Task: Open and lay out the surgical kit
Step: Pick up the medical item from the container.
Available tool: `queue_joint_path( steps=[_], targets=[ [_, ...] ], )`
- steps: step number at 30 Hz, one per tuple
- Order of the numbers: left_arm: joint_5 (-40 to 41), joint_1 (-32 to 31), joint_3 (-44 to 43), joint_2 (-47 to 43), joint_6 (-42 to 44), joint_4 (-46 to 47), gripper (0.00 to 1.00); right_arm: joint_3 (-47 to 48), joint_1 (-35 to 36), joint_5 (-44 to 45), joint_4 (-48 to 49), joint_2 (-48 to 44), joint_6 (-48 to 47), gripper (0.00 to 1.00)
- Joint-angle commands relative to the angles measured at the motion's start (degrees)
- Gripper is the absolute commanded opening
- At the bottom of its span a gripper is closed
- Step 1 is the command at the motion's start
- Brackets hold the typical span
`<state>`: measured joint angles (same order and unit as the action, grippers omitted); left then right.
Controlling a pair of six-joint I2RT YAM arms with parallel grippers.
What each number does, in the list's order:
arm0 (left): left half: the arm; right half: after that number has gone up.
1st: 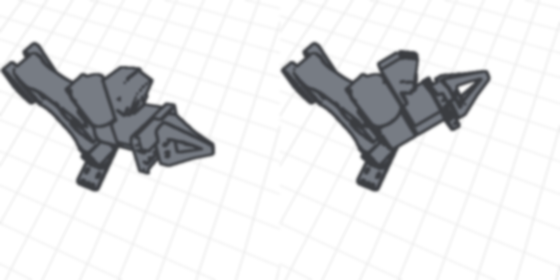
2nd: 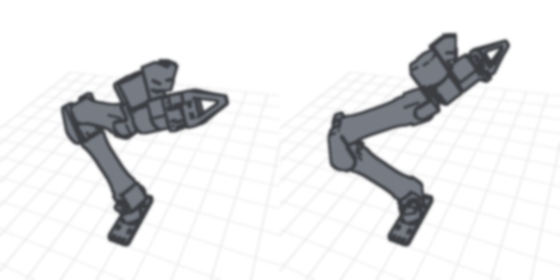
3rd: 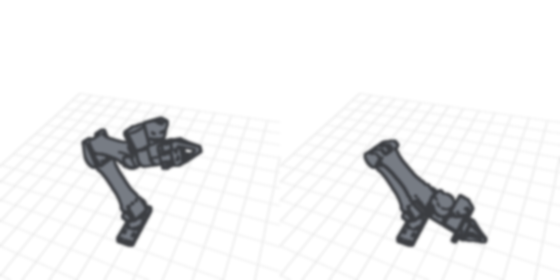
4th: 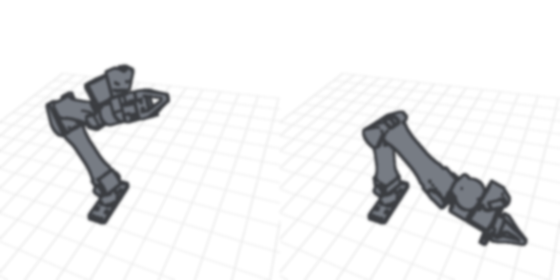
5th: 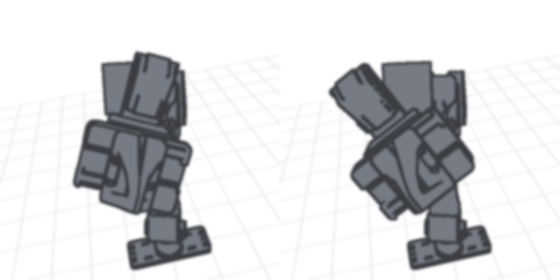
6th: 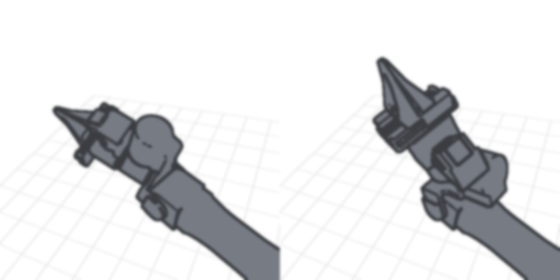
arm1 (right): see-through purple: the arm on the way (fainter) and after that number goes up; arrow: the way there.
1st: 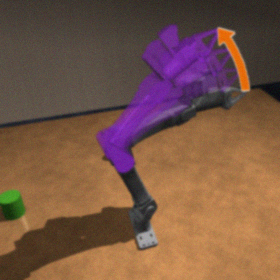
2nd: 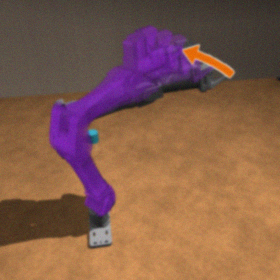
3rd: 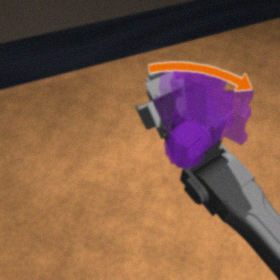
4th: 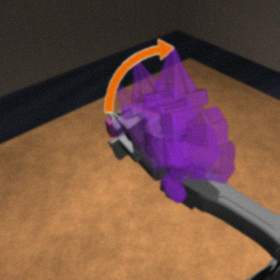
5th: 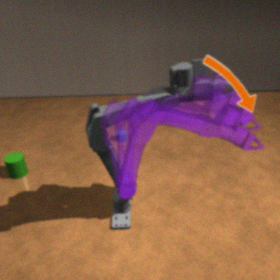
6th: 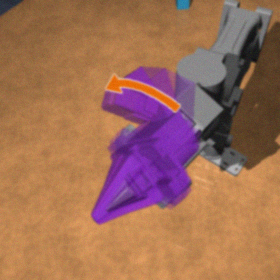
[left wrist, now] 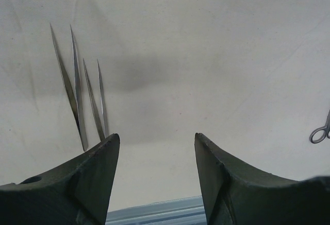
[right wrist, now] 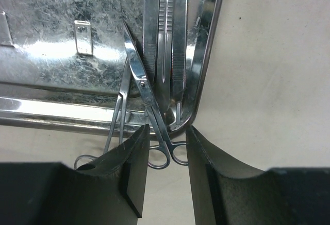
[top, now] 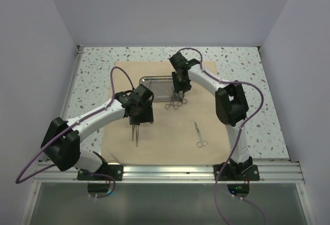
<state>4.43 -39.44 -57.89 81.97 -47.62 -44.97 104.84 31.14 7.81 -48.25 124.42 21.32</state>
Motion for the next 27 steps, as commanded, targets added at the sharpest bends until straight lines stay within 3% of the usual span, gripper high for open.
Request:
queue_joint_path(
  steps=[1, 21, 24, 27],
  targets=[
    [1.2, -0.5, -2.4, 0.3, -1.9, 0.9, 0.64, -1.0, 0.3, -2.0, 1.8, -2.2, -1.1, 0.38],
    [2.7, -0.7, -3.0, 0.6, -2.7, 0.4, 0.64, -2.4, 1.0, -2.5, 2.5, 3.3, -2.2, 0.36],
    [2.9, -0.8, -3.0, 0.5, -2.7, 0.1, 0.64, -2.1, 1.0, -2.3, 2.6, 4.1, -2.1, 0.33],
    [3.0, -0.7, -3.2, 0.5, -2.7, 0.1, 0.64, -1.3, 1.1, -2.2, 2.2, 5.5, -1.7, 0.24]
  ],
)
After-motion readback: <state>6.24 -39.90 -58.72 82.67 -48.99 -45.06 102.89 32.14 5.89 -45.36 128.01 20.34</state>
